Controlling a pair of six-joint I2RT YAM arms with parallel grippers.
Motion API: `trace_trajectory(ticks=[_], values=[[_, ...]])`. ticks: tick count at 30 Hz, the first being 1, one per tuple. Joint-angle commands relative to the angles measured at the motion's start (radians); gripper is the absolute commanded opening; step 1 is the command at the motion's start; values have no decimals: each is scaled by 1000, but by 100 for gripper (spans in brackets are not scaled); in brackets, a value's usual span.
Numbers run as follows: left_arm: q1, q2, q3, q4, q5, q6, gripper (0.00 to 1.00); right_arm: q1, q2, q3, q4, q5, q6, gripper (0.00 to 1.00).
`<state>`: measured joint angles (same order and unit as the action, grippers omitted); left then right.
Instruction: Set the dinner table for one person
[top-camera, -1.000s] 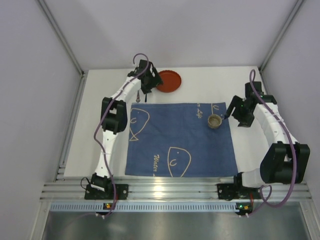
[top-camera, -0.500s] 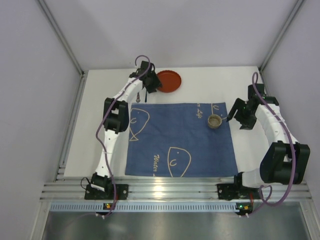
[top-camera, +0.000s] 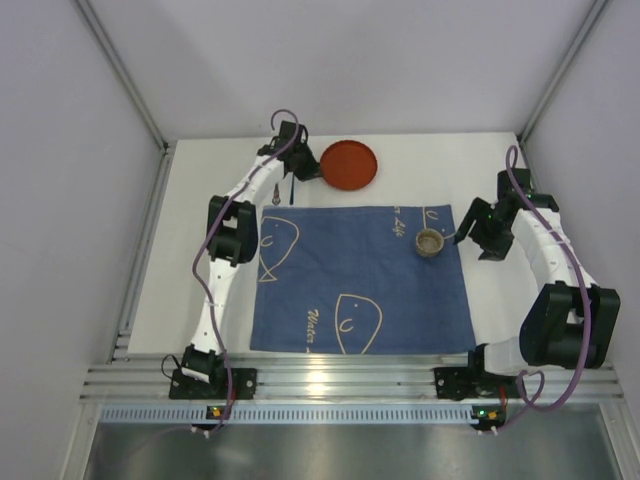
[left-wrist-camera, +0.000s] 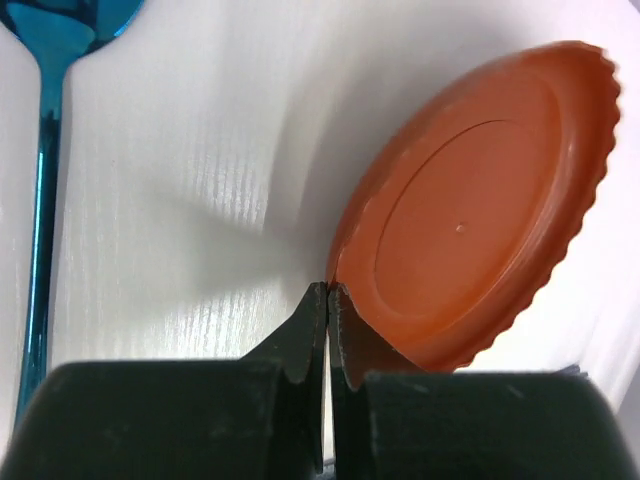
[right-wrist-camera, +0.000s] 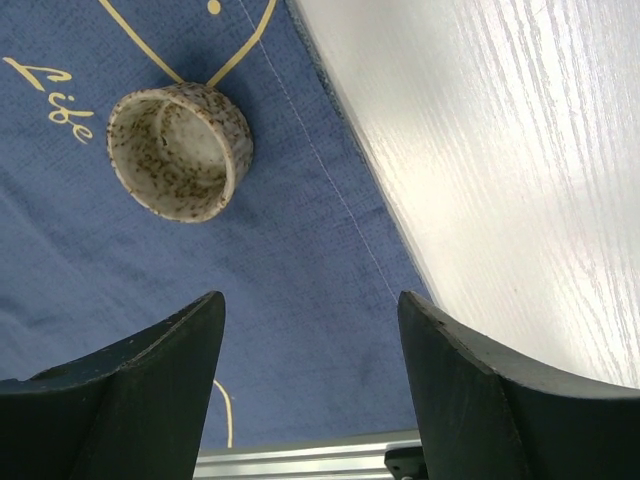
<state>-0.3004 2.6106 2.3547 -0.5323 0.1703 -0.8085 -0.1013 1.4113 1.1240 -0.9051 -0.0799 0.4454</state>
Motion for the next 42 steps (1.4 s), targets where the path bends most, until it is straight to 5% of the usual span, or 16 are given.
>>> trace_trajectory(ticks=[1,7,15,20,23,30,38,40,42], values=[[10,-64,38,67,51,15,0,-14,-5,14,9,-21,-7,70],[49,-231,-58,147,115,55,0,-14,-23,22,0,-27,-7,70],[60,-503,-253,16,239,189,0,-12,-48,40,-21,-66,9,69],[-20,-819,-668,-60,223,372,0,-12,-66,60,-31,-69,24,70],[-57,-959,-920,-3,225,361,0,-9,-61,54,-29,-73,24,70],[-200,-959,-1095,23,237,364,0,8,-37,43,-17,-78,23,70],[-255,-830,-1025,-119,130,382,0,15,-60,17,-18,-69,10,70],[-259,-821,-1023,-153,103,388,8,15,-66,-1,-20,-69,7,70],[-269,-827,-1026,-172,86,388,36,15,-72,-19,-17,-67,9,70]])
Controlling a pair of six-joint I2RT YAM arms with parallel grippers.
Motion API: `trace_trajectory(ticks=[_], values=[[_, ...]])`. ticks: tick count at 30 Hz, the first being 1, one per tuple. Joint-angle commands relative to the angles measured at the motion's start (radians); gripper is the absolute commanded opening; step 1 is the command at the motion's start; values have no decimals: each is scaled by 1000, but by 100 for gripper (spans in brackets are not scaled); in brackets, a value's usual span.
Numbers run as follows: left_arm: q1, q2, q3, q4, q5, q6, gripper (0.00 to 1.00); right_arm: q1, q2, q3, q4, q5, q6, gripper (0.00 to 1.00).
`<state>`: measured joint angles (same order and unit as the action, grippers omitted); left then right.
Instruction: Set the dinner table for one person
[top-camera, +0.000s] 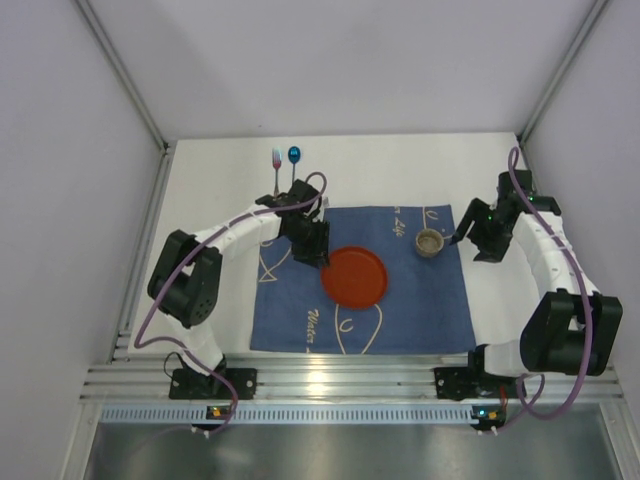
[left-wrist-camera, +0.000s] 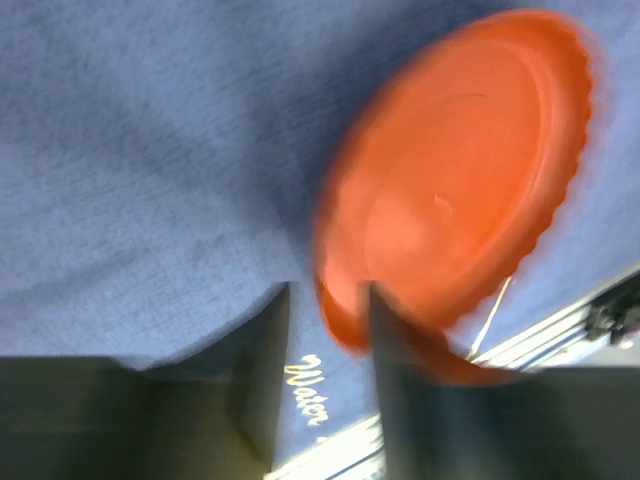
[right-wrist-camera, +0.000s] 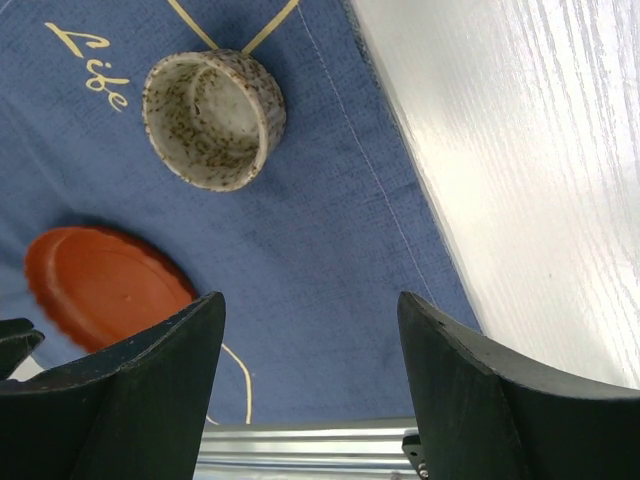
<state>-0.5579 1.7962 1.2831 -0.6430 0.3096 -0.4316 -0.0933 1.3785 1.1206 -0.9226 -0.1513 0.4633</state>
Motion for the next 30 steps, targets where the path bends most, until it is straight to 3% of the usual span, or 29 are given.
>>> trace_trajectory(ticks=[1,3,6,10,12,16,18,21,30], values=[[-11,-27,38,-66,-58,10,47,7,-45,-22,-1,7,-9,70],[-14,-43,41,-72,-81,2,78,7,-47,-31,2,13,-11,70],[-7,-66,99,-95,-118,-7,83,7,-52,-38,4,16,-11,71],[65,-28,243,-81,-139,-42,83,7,-67,-53,10,16,-11,71],[114,8,301,-70,-223,-50,82,7,-76,-73,11,7,-9,71],[176,183,518,-60,-354,-9,82,9,-101,-102,11,-13,-15,71],[203,264,608,-50,-345,37,83,7,-108,-104,4,-16,-18,71],[240,490,862,-81,-351,96,82,7,-113,-96,-13,-14,-29,71],[268,752,1156,-3,-420,132,81,52,-98,-74,-116,2,-38,70]])
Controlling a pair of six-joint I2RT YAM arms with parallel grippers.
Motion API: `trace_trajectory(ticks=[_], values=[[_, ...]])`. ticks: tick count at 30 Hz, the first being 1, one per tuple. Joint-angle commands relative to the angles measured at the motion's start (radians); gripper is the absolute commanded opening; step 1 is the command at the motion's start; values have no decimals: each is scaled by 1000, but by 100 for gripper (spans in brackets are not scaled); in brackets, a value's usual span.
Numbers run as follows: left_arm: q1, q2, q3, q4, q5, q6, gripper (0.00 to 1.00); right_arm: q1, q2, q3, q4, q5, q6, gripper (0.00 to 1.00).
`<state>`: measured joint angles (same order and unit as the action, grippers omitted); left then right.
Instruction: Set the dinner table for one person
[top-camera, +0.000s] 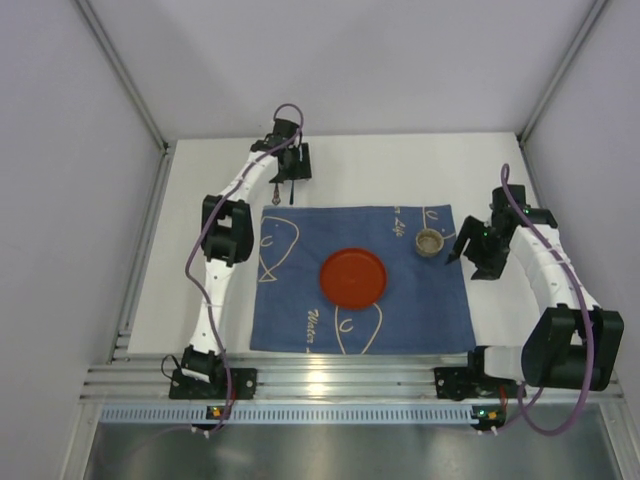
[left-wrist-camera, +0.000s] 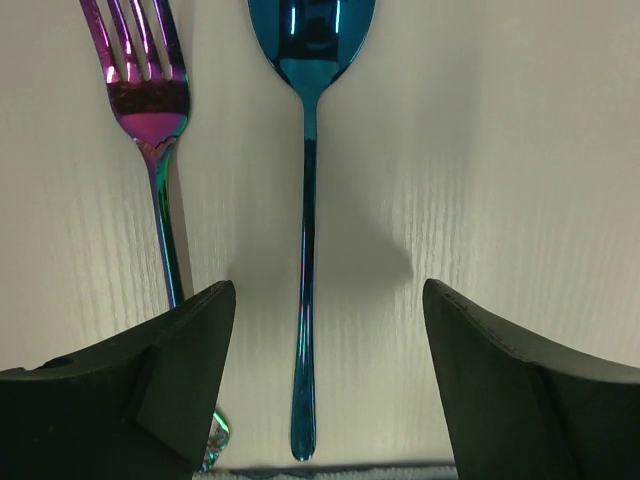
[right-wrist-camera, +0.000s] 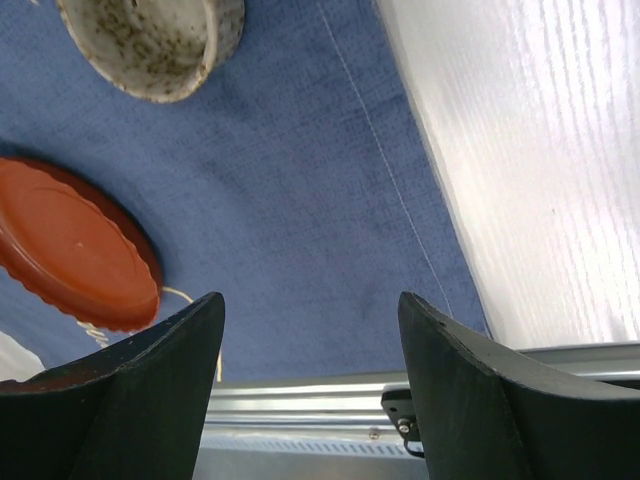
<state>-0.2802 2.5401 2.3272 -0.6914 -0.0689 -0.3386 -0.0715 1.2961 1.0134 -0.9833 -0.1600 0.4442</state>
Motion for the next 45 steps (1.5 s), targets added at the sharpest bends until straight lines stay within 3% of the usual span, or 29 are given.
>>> trace_trajectory(ticks=[1,8,16,21,23,26,30,31,36,39,45], values=[[-10,15,113,50,-52,41,81,36,-11,37,-61,16,-19,70],[-20,65,110,33,-83,90,78,49,37,83,-71,25,-13,70],[-17,101,84,-28,-226,138,70,49,71,117,-68,30,-4,70],[-17,147,86,-51,-180,121,47,47,75,120,-71,36,-7,70],[-17,161,92,-74,-154,112,43,47,75,125,-75,43,-9,71],[-17,183,84,-86,-158,107,17,47,81,128,-78,51,-18,70],[-2,183,78,-74,-149,98,9,47,94,132,-78,45,-18,71],[2,184,78,-73,-147,98,0,47,95,136,-78,45,-21,70],[58,157,110,-51,-118,69,0,47,101,146,-78,43,-27,71],[64,65,86,1,-86,75,0,49,107,175,-77,47,-29,71],[87,-90,70,53,-63,69,0,50,150,341,-89,60,-19,71]])
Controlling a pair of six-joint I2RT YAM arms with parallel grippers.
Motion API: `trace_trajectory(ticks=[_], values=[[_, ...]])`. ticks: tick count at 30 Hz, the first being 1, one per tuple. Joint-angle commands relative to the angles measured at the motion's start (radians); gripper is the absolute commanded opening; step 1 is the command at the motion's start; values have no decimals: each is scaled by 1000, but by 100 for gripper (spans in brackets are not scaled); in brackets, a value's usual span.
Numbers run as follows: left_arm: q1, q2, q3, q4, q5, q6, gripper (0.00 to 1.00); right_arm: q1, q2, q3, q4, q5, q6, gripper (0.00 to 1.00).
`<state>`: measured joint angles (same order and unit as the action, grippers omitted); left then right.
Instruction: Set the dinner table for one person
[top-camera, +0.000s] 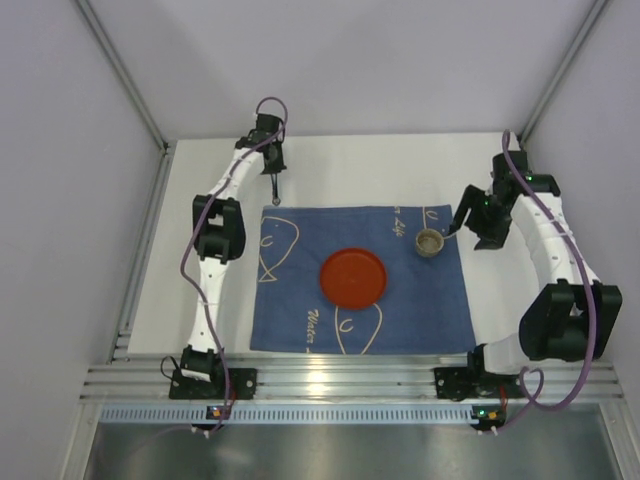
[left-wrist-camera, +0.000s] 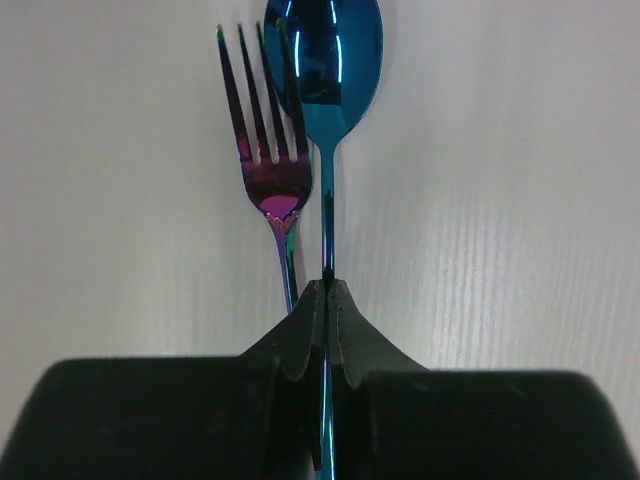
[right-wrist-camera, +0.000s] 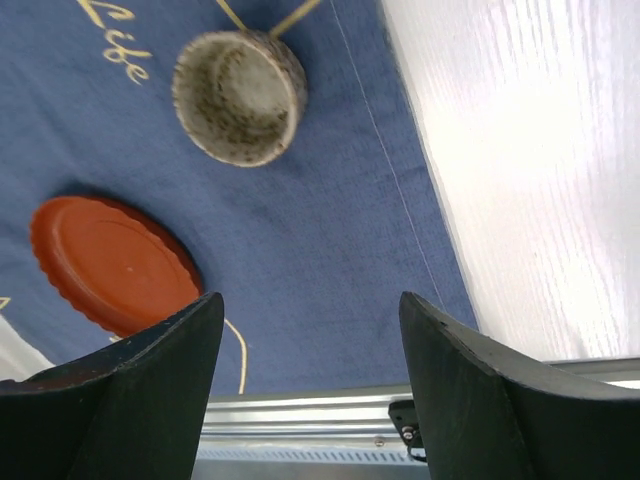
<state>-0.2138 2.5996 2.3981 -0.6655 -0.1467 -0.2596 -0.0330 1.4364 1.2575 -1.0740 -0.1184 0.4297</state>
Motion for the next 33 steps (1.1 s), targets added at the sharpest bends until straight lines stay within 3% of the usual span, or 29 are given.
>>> trace_trajectory(ticks=[1,4,6,8,12,17,20,33], values=[[24,-165,-4,27,30,-23,0,13,16,143,2,16,-2,72],[22,-231,-20,29,99,-88,0,25,33,206,50,-59,23,72],[11,-298,-77,46,139,-157,0,65,24,203,130,-200,49,73],[1,-360,-134,56,175,-200,0,106,15,168,287,-333,110,74],[-64,-469,-232,56,194,-297,0,220,67,169,523,-460,204,75],[-171,-585,-339,58,194,-339,0,424,223,307,560,-460,175,73],[-202,-610,-343,23,182,-343,0,473,297,374,565,-452,170,71],[-311,-670,-364,-13,173,-360,0,492,374,323,704,-418,236,62]])
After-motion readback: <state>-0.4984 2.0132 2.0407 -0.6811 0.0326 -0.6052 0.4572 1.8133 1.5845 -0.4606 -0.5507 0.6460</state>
